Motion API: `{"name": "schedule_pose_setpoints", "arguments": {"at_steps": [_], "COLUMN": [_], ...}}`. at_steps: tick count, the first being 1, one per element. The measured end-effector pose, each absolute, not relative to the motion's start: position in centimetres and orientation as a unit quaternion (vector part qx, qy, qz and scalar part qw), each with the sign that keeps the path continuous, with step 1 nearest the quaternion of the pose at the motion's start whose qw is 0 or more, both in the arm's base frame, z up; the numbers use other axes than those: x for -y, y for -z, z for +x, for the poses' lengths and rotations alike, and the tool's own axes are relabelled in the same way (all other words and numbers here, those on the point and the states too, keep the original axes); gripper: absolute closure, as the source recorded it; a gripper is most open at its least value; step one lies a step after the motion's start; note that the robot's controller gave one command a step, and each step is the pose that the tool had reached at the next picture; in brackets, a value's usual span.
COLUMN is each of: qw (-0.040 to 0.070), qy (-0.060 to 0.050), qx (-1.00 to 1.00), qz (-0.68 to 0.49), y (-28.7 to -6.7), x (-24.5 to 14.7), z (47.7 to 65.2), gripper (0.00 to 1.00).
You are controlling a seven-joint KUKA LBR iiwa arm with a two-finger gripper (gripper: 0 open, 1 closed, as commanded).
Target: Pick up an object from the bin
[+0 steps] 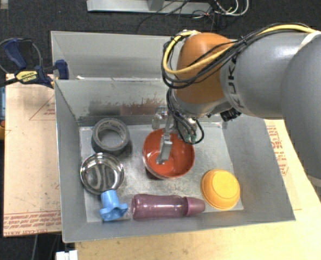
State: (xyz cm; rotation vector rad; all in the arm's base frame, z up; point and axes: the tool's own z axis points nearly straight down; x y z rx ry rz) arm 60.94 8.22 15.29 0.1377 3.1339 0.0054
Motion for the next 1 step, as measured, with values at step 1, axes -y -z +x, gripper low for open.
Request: {"name": "schedule_pose_setpoints", "arguments": {"at_steps": [1], "qw": [0.004], "qy": [-0.002], "qx": [-0.999], "qz": [0.047], "y": [-15.65], "x": [-7.05], "z": [61.59], "gripper": [0.0]}}
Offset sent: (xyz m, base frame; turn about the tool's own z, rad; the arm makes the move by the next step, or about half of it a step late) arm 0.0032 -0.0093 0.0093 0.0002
